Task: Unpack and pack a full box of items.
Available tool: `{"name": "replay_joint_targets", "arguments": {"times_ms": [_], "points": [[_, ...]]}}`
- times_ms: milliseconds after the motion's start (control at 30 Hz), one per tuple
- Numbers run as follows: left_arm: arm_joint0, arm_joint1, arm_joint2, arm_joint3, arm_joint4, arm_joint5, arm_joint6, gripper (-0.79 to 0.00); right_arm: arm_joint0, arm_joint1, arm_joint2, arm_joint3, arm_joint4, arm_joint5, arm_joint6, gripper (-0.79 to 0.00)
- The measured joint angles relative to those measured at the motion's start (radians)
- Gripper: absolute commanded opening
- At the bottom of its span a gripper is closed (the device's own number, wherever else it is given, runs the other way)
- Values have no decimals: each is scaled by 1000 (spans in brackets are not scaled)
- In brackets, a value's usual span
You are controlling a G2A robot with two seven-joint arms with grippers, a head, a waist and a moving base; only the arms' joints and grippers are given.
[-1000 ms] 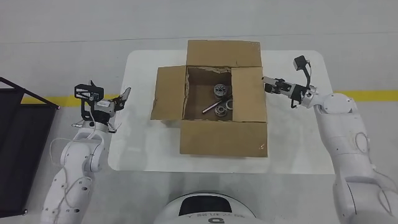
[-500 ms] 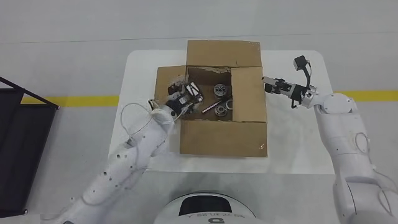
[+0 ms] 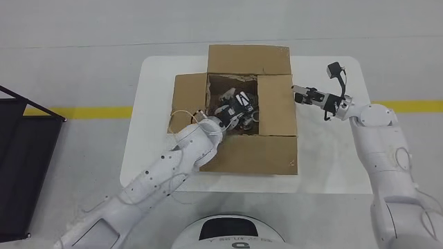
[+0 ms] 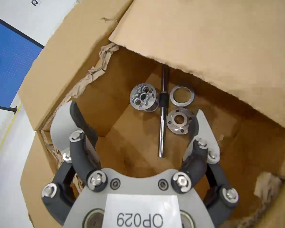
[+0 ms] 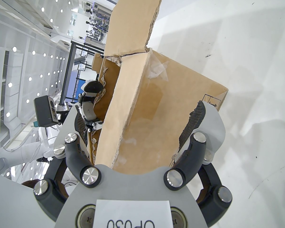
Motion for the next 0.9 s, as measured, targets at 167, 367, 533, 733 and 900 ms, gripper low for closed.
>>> {"name": "replay_joint_targets", "arguments": {"times_ms": [167,367,533,733,900], "points": [[-50,-41,42,48,-61,60,29,0,0,0,0,0,0,0,0,0],[-58,-66,25,58,-183,79,129,0,0,0,0,0,0,0,0,0],[-51,-71,-5,47,-203,100,193,0,-9,0,3,-13,17,7,-7,0],[-79,-93,33,30,-185,85,206,0,-121,45,168,-128,300,5,98,0],[-141,-137,111,63,-178,104,178,0,-319,100,390,-316,506,66,149,0]]}}
